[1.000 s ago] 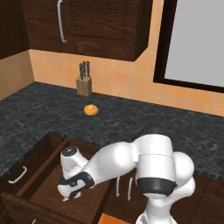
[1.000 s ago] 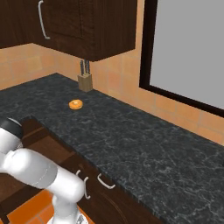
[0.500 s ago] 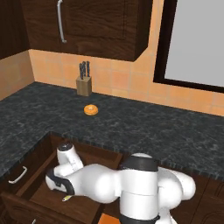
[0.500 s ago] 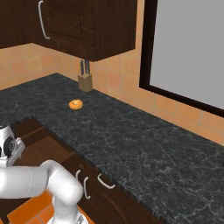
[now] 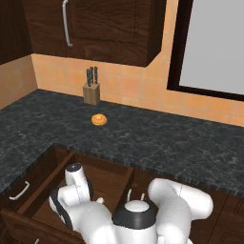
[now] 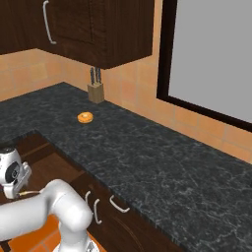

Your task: Pick the dish brush from the drawer and place it on the counter.

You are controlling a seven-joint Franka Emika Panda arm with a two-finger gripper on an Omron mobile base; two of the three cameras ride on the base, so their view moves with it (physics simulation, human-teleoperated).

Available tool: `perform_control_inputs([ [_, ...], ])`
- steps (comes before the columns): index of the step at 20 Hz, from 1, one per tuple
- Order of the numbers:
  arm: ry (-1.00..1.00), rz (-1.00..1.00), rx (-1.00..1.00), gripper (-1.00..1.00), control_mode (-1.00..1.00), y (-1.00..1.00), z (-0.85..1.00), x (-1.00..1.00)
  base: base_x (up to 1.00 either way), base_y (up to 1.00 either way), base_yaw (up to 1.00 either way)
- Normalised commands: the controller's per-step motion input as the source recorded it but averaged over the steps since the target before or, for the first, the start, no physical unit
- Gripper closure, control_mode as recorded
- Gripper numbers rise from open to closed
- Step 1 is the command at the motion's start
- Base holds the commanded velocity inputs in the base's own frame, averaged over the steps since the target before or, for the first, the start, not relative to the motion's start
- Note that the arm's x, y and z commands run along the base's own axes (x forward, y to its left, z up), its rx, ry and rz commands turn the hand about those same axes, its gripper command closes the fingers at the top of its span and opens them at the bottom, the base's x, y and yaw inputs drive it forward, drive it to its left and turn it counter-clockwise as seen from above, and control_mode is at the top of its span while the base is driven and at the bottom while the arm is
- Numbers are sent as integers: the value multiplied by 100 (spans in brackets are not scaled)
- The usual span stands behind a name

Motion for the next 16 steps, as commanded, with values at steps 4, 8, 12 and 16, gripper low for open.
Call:
perform_control_inputs([
  [4,4,0,0,-100,-100,0,-40,2,0,0,0],
  [8,6,0,0,-100,-100,3,-47,3,0,0,0],
  [12,11,0,0,100,-100,41,-70,0,0,0,0],
  [16,9,0,0,100,-100,59,-66,-5,0,0,0],
])
